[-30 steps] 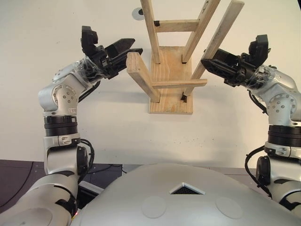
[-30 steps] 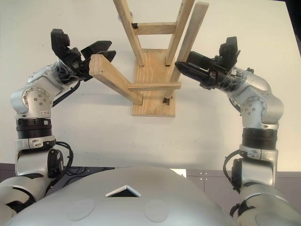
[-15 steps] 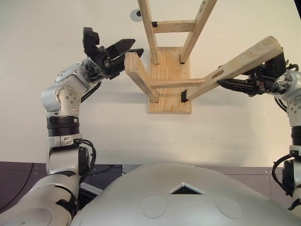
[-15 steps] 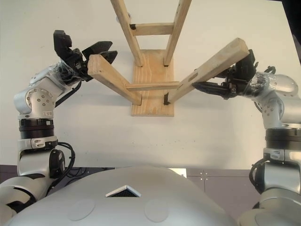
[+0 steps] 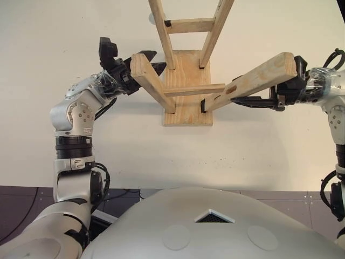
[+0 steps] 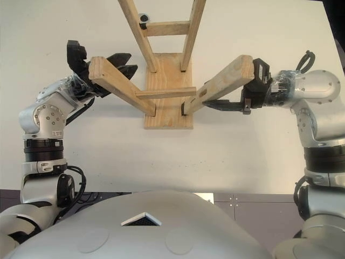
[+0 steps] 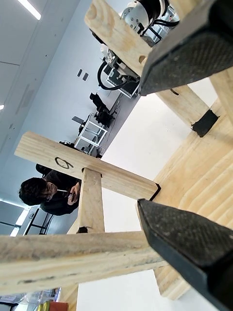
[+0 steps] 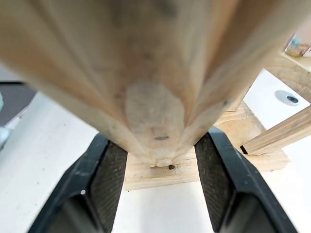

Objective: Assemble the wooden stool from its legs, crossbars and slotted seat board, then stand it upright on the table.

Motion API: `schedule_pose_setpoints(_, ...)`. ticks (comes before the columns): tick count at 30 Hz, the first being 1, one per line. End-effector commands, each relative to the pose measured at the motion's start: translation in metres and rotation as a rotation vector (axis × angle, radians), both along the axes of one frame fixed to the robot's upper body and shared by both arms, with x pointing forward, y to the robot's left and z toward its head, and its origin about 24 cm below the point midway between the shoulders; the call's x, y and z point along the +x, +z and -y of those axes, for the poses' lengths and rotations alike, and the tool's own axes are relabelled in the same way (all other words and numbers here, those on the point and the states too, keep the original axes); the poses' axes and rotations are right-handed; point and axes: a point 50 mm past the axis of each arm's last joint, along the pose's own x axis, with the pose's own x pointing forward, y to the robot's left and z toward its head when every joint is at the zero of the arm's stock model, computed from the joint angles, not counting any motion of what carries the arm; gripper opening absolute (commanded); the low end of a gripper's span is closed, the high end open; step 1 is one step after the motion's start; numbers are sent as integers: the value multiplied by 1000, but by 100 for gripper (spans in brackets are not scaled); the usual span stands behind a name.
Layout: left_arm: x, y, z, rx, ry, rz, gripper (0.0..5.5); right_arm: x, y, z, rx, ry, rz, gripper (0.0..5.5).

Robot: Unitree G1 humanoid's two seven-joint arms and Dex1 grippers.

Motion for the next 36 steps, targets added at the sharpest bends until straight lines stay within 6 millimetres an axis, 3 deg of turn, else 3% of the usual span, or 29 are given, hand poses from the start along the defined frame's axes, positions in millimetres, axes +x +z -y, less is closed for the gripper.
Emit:
schedule_pose_setpoints(1, -3, 0, 1, 17, 4, 10, 390, -1, -9, -3, -19, -17, -87, 202)
schedule_pose_setpoints(11, -4, -1, 5, 14, -1, 10, 390, -2, 0, -27, -2, 70, -59, 202)
schedule_pose_setpoints(20, 1, 4, -3, 1, 40, 2, 390, -10, -3, -21, -12, 73, -35, 202)
schedule_pose_setpoints(36, 2, 4, -3, 19, 36, 7, 390, -16, 1, -42, -14, 131, 33, 201)
